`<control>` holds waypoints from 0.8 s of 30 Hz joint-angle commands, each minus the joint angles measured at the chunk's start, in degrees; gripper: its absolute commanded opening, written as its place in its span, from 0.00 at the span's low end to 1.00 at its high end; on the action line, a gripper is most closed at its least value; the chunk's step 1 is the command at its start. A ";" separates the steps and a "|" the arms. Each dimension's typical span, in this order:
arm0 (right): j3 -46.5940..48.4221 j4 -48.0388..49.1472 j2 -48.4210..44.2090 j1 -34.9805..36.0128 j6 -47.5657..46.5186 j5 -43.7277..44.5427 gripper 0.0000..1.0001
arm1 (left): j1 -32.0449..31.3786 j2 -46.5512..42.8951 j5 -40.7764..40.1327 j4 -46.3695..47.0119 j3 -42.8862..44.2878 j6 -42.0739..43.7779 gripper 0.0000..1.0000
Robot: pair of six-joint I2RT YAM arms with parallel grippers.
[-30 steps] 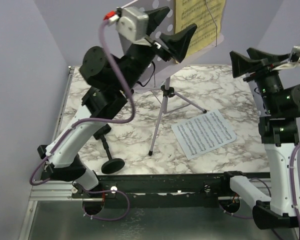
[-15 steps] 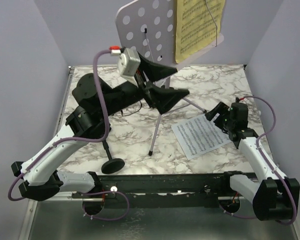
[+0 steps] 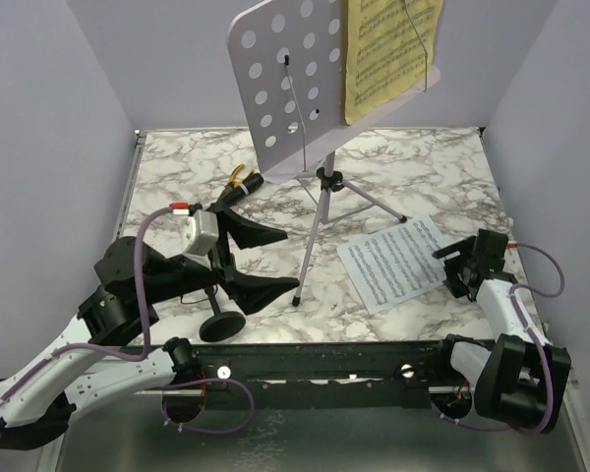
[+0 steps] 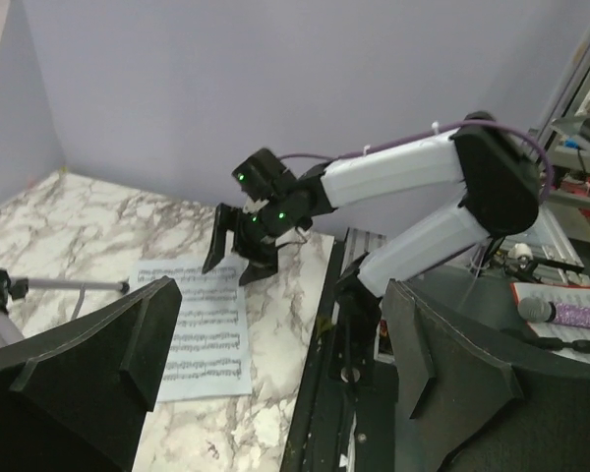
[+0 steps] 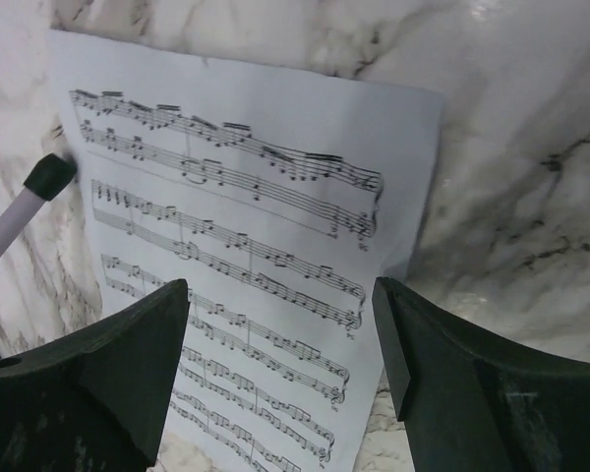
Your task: Set up the instrument practice props
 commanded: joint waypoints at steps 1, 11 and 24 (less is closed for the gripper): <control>-1.15 -4.71 -1.84 -4.21 3.95 4.41 0.81 | 0.05 -0.68 -3.96 -4.38 -8.00 0.69 0.92; -1.42 0.76 3.72 -10.30 -4.38 -1.08 0.78 | 0.05 7.53 -5.50 -4.49 -13.89 3.39 0.92; -8.16 25.47 9.59 -10.29 -6.53 -35.27 0.76 | -0.04 17.19 -2.65 4.12 -13.55 -5.57 0.92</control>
